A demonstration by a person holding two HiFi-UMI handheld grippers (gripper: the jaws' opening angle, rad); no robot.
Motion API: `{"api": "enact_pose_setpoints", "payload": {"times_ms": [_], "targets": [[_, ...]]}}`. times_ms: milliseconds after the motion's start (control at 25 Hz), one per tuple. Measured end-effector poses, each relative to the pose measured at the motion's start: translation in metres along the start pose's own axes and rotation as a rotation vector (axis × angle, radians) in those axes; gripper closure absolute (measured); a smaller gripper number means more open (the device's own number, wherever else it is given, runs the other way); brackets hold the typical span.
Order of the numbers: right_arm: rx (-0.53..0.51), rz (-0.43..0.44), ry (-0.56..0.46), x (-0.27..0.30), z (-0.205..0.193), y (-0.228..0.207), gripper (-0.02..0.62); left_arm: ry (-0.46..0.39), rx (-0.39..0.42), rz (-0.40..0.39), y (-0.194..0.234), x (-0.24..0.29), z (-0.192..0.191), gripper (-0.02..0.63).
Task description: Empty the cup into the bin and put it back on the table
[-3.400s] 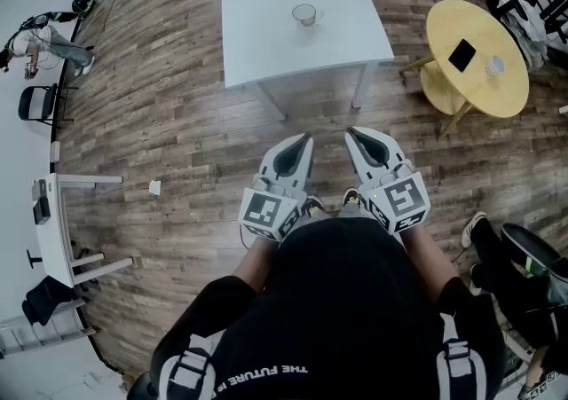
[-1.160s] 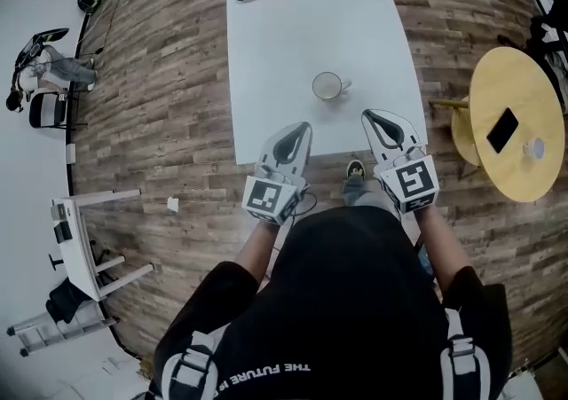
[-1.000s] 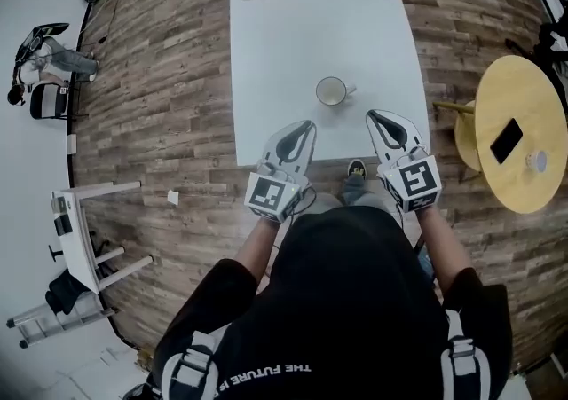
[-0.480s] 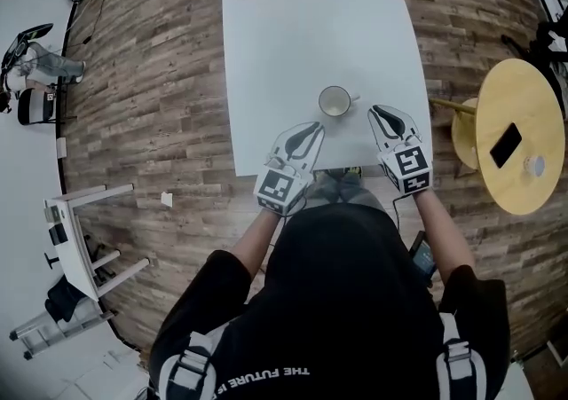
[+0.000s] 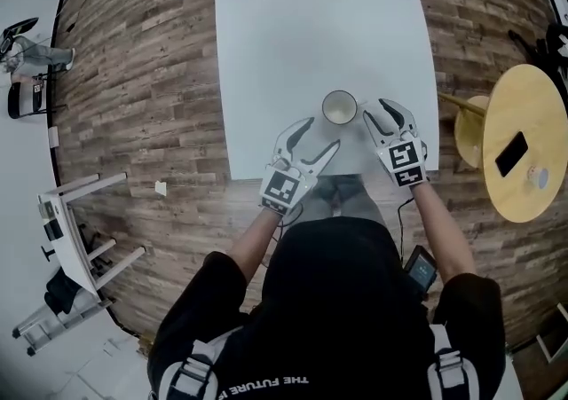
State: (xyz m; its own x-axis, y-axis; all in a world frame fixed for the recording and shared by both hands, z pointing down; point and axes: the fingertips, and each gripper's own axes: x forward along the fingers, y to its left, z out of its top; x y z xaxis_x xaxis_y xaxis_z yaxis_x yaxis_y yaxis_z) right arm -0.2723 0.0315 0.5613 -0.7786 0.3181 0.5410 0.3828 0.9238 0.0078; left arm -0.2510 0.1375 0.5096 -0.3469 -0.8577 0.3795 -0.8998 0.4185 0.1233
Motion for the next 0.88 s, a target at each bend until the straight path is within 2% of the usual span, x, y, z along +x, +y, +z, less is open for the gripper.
{"api": "enact_pose_setpoints", "payload": {"times_ms": [280, 440, 640, 880], "targets": [[0.000, -0.025, -0.018, 0.035, 0.001, -0.003, 0.436, -0.002, -0.001, 0.017, 0.015, 0.004, -0.017, 0.288], [0.024, -0.015, -0.022, 0.045, 0.000, -0.003, 0.436, -0.009, 0.020, -0.022, 0.023, 0.020, -0.025, 0.259], [0.022, 0.004, -0.056, 0.054, 0.009, -0.001, 0.439, 0.017, 0.083, -0.074, 0.036, 0.051, -0.036, 0.236], [0.030, 0.051, -0.100, 0.059, 0.009, -0.002, 0.440, -0.010, 0.144, -0.157, 0.031, 0.072, -0.039, 0.227]]}}
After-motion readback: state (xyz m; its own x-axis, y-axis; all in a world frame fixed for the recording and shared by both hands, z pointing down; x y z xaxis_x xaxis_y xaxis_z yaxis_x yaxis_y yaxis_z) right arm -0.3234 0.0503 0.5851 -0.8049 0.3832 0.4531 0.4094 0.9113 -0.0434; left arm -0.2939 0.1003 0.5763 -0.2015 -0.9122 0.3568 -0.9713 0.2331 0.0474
